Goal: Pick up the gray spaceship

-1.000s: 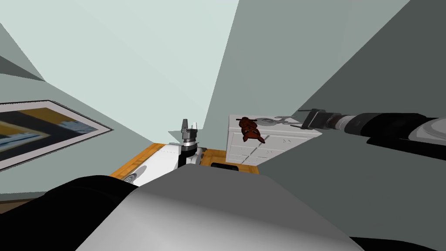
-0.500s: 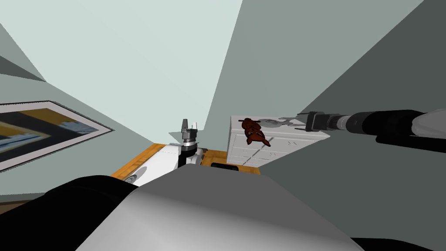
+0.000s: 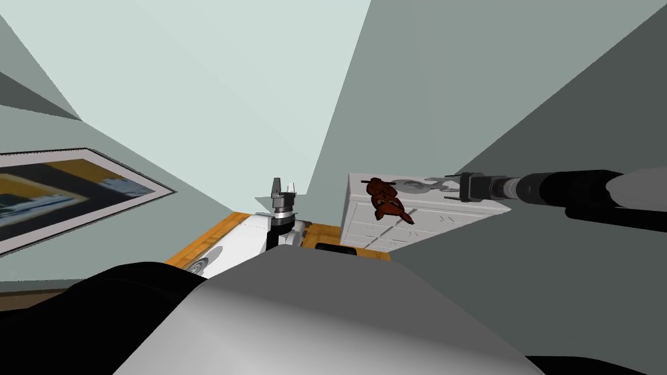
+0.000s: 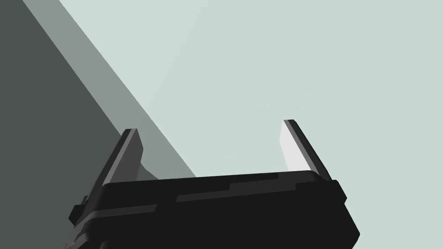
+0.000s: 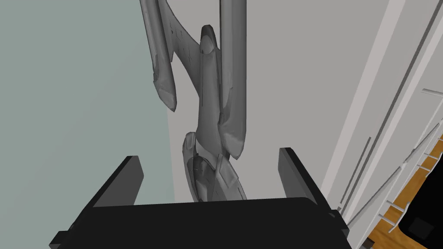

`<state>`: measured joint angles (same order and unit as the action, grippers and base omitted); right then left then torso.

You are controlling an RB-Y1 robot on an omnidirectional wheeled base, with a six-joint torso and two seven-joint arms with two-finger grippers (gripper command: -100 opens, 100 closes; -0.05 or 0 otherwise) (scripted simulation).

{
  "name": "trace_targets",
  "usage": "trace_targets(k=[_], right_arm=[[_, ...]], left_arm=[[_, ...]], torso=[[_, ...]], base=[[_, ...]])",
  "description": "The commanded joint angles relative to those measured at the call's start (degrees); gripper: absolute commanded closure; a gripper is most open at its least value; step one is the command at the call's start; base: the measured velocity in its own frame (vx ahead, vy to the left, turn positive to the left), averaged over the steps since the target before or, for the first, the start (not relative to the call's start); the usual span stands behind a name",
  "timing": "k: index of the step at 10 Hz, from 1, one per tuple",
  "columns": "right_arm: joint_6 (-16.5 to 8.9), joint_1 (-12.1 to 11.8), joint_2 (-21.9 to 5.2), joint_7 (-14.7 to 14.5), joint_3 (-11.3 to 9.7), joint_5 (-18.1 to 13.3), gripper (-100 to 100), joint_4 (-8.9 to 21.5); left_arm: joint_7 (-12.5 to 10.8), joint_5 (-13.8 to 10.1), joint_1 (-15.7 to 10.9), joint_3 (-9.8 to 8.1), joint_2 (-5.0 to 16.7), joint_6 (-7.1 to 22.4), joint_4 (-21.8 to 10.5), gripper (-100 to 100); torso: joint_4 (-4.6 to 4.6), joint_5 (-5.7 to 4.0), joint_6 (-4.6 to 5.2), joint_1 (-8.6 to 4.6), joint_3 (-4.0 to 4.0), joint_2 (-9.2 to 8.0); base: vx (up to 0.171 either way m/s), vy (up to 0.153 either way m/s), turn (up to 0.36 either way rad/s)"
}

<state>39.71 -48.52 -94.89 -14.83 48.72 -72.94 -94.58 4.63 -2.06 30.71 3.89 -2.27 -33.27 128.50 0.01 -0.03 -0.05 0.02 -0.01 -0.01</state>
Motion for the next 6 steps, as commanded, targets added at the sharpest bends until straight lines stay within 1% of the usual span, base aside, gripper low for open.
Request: trace_targets(k=[1,2,3,4,5,6], right_arm=[[1.64,1.3,2.29,-0.41,-0.15,-1.72,-100,1.65],[1.64,1.3,2.29,-0.41,-0.15,-1.72,-100,1.65],[2.61,2.19,3.89,-0.74,-0.35,-2.85,-100,2.79],[3.1,2.63,4.69,-0.9,-0.46,-3.42,-100,3.36],[4.08,3.52,6.29,-1.22,-0.66,-4.55,-100,4.5],[4.02,2.96,5.81,-1.24,-0.01,-3.95,-100,3.84]], left_arm=[[0.0,0.0,0.0,0.0,0.0,0.0,0.0,0],[0.0,0.0,0.0,0.0,0.0,0.0,0.0,0],[0.0,0.0,0.01,-0.01,0.0,0.0,0.0,0],[0.0,0.0,0.0,0.0,0.0,0.0,0.0,0],[0.0,0.0,0.0,0.0,0.0,0.0,0.0,0],[0.0,0.0,0.0,0.0,0.0,0.0,0.0,0]], torso=[[0.0,0.0,0.0,0.0,0.0,0.0],[-0.01,0.0,0.01,0.0,0.04,-0.07],[-0.05,0.0,0.08,-0.02,0.08,-0.11],[-0.05,0.0,0.05,0.0,0.09,-0.14],[-0.04,0.01,0.04,0.01,0.08,-0.13],[-0.04,0.0,0.03,0.0,0.08,-0.13]], base=[[-0.041,0.016,0.312],[-0.035,0.008,0.088],[-0.035,0.017,0.162],[-0.035,0.018,0.205],[-0.039,0.018,0.277],[-0.018,0.004,0.055]])
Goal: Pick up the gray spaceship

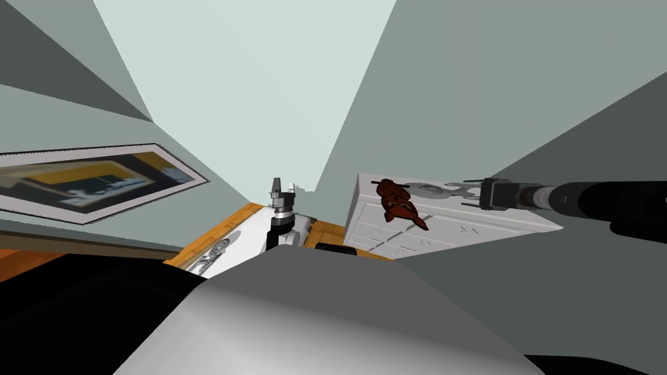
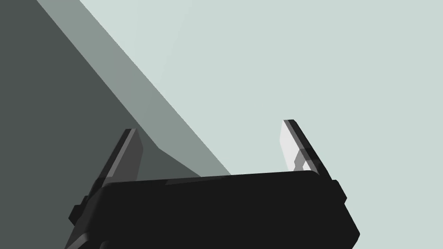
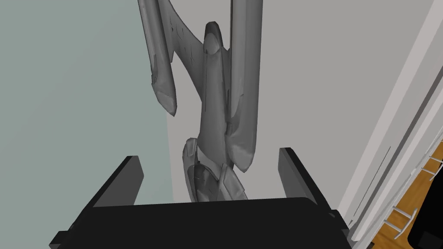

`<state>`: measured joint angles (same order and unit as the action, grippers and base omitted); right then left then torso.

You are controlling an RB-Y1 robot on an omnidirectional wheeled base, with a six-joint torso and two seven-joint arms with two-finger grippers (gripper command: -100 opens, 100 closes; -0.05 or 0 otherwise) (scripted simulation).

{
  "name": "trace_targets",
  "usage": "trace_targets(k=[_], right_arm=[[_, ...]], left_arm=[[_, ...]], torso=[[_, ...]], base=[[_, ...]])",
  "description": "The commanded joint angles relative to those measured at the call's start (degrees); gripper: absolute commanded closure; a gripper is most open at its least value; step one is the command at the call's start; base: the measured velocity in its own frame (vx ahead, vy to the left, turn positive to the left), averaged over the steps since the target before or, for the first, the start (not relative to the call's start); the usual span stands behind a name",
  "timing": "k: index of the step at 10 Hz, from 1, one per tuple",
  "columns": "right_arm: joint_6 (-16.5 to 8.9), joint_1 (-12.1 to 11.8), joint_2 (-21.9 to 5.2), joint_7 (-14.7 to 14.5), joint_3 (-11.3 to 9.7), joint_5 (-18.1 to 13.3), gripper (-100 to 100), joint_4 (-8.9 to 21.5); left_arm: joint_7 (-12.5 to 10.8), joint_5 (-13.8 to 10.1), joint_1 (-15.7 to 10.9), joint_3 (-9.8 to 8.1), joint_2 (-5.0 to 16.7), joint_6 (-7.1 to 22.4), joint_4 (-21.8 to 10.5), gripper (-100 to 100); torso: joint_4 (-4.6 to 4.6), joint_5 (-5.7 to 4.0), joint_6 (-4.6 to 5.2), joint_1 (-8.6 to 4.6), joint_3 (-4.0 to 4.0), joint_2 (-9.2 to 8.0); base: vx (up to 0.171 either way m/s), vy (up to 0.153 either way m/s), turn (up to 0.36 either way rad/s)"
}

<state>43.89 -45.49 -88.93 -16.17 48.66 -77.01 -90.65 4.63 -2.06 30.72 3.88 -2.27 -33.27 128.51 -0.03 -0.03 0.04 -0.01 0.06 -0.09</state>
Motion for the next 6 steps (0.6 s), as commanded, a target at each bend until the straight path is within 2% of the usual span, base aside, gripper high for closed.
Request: trace_targets(k=[1,5,6], right_arm=[[0.0,0.0,0.0,0.0,0.0,0.0,100,0.0],[0.12,-0.12,0.03,-0.02,-0.14,-0.01,100,-0.03],[0.14,-0.13,0.03,-0.03,-0.16,-0.02,0,-0.04]], left_arm=[[0.0,0.0,0.0,0.0,0.0,0.0,0.0,0],[0.0,0.0,0.0,0.0,0.0,0.0,0.0,0],[0.0,0.0,0.0,0.0,0.0,0.0,0.0,0]], torso=[[0.0,0.0,0.0,0.0,0.0,0.0],[-0.04,0.11,-0.06,0.08,-0.02,0.09],[-0.05,0.12,-0.06,0.09,-0.01,0.09]], base=[[-0.003,0.001,-0.013],[-0.002,0.001,-0.003],[0.0,0.0,0.0]])
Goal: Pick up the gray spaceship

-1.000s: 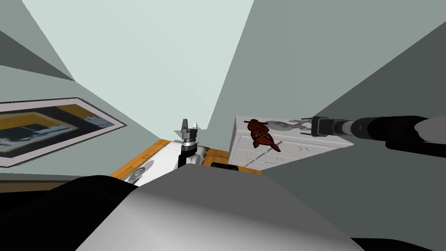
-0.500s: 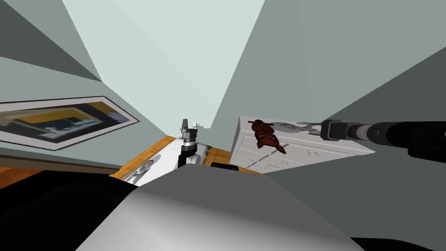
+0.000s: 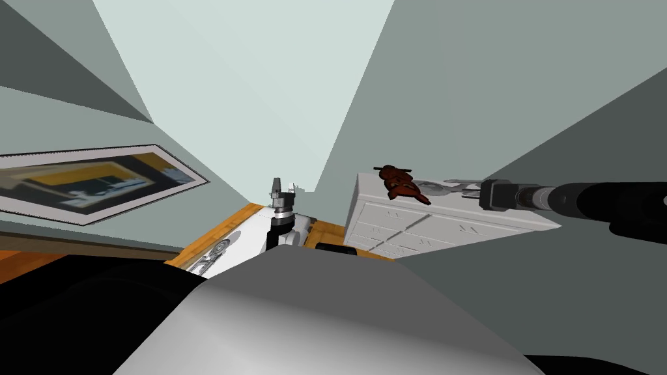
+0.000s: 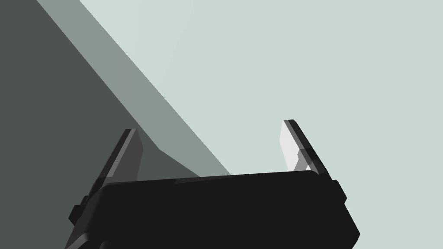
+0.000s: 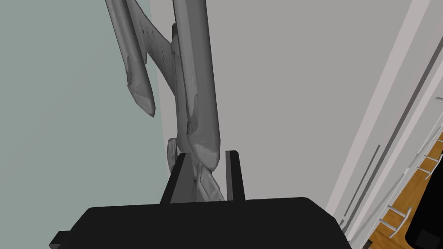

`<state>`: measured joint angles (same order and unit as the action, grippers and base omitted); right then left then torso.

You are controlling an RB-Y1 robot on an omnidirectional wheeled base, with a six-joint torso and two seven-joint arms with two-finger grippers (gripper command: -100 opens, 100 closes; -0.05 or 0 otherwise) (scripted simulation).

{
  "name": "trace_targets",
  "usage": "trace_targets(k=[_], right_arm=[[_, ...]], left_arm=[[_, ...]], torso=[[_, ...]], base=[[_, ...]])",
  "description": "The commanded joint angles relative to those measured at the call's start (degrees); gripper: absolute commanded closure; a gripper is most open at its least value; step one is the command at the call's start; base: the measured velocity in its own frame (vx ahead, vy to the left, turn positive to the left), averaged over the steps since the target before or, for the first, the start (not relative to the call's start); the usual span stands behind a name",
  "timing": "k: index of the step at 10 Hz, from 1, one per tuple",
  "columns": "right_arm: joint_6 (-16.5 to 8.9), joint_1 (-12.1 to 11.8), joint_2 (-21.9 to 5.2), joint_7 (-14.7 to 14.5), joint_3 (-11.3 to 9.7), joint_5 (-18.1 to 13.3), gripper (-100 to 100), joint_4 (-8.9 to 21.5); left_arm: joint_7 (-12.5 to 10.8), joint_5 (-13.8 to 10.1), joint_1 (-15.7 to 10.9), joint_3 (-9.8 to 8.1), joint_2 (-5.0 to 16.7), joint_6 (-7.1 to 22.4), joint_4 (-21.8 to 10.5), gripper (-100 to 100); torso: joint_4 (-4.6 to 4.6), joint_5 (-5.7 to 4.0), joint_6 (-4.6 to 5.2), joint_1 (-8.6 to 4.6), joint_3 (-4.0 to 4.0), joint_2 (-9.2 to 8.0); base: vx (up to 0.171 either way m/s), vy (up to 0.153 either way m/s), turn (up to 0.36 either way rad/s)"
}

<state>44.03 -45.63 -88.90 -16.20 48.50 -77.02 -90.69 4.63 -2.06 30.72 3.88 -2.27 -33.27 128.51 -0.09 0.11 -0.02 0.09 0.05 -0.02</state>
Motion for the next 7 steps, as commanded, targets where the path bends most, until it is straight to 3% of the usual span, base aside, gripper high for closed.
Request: trace_targets(k=[1,5,6,7], right_arm=[[-1.71,-0.7,-2.09,0.64,-0.13,1.23,100,-1.1],[-4.64,-3.37,-6.89,1.61,0.48,4.63,100,-4.52],[-4.3,-2.9,-6.53,1.96,0.2,3.8,100,-3.95],[-4.41,-2.98,-6.68,2.16,0.3,3.87,0,-4.11]], left_arm=[[0.0,0.0,0.0,0.0,0.0,0.0,0.0,0],[0.0,0.0,0.01,0.0,0.0,0.0,0.0,0],[0.0,0.0,0.01,-0.01,0.0,0.0,0.0,0],[0.0,0.0,0.0,0.0,0.0,0.0,0.0,0]], torso=[[0.0,0.0,0.0,0.0,0.0,0.0],[-0.03,0.03,0.03,-0.01,0.0,0.03],[-0.06,0.07,0.04,0.03,0.03,0.01],[-0.06,0.05,-0.01,0.04,0.04,-0.03]], base=[[0.029,-0.015,-0.265],[0.042,-0.018,-0.253],[0.015,-0.004,-0.043],[0.0,0.0,0.0]])
